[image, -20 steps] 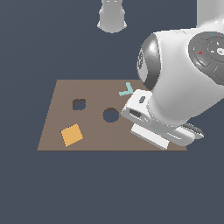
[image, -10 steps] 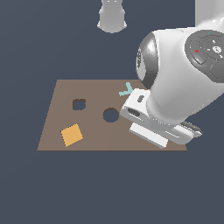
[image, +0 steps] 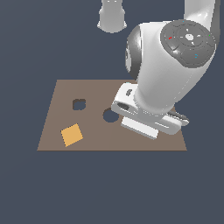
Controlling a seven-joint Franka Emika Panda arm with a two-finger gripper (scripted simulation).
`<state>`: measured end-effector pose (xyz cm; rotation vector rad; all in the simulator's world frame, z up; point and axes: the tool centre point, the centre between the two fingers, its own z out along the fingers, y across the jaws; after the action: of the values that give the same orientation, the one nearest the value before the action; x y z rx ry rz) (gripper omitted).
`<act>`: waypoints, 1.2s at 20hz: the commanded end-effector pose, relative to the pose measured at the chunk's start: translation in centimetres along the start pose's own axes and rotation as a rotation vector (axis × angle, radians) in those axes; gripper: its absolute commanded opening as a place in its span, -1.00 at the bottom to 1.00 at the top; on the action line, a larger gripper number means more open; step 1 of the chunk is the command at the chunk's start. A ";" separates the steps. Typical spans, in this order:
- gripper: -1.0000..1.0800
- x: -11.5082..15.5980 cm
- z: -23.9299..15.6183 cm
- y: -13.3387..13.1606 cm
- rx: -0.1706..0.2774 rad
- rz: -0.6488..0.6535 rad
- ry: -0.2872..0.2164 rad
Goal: Insert a designated object into the corresponding slot on a board.
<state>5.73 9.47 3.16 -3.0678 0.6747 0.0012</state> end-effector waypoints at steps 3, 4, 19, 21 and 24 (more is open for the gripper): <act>-1.00 -0.5 -0.1 2.7 0.000 -0.062 0.000; -1.00 -0.7 -0.2 3.4 0.000 -0.079 0.000; -1.00 -0.7 -0.6 15.6 -0.001 -0.363 0.000; -1.00 -0.4 -0.6 17.1 -0.001 -0.397 0.000; -1.00 0.1 -0.7 19.0 -0.001 -0.442 -0.001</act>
<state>-1.98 -6.85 3.80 -3.1422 0.0257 0.0032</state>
